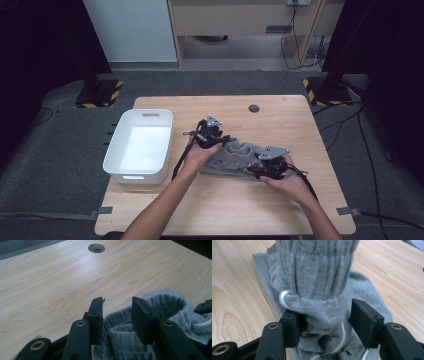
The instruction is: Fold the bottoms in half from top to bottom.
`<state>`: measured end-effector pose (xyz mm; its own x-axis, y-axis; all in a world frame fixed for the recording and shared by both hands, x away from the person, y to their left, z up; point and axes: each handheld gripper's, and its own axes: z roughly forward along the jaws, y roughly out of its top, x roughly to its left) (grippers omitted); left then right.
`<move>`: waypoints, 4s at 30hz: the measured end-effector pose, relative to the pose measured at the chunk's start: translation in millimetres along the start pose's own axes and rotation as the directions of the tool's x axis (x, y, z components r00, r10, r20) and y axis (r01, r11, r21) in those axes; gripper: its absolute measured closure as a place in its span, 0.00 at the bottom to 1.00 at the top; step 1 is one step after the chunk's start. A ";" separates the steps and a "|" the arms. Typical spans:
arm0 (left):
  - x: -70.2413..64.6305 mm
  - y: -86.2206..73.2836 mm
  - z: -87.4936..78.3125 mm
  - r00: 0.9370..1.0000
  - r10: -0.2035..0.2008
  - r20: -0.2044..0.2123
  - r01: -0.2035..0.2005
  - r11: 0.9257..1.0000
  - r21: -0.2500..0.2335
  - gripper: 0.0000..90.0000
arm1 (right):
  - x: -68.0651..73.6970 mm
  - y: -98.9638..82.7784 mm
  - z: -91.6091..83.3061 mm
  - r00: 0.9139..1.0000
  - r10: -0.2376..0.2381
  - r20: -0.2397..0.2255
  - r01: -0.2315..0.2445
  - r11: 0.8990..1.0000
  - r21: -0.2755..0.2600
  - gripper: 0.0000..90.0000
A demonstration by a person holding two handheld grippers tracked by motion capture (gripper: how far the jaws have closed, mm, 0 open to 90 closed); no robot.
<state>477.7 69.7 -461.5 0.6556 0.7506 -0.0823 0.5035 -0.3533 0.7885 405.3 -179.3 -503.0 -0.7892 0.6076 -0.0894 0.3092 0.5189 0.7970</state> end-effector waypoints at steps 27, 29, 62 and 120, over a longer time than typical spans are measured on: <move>-5.9 -9.6 -10.8 1.000 0.014 0.012 -0.014 1.000 -0.016 0.67 | -16.5 2.4 -35.1 0.998 0.041 -0.048 -0.043 0.998 -0.038 0.58; -6.6 -10.1 -11.2 1.000 0.017 0.015 -0.017 1.000 -0.016 0.66 | -18.6 2.0 -37.1 0.998 0.045 -0.051 -0.047 0.998 -0.039 0.60; -15.8 -21.6 -23.6 0.998 0.024 0.064 -0.022 0.999 -0.030 0.75 | -18.0 57.8 -12.4 0.997 0.072 -0.024 -0.073 0.994 -0.075 0.80; -5.5 -60.7 -41.8 1.000 -0.007 0.013 0.008 0.999 -0.054 0.67 | 21.9 4.9 -2.5 0.992 0.090 -0.088 -0.087 0.996 0.031 0.59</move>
<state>420.0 110.3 -483.3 0.6592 0.7459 -0.0956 0.4775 -0.3169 0.8195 388.1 -165.0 -499.6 -0.8020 0.5963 0.0353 0.3930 0.4822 0.7830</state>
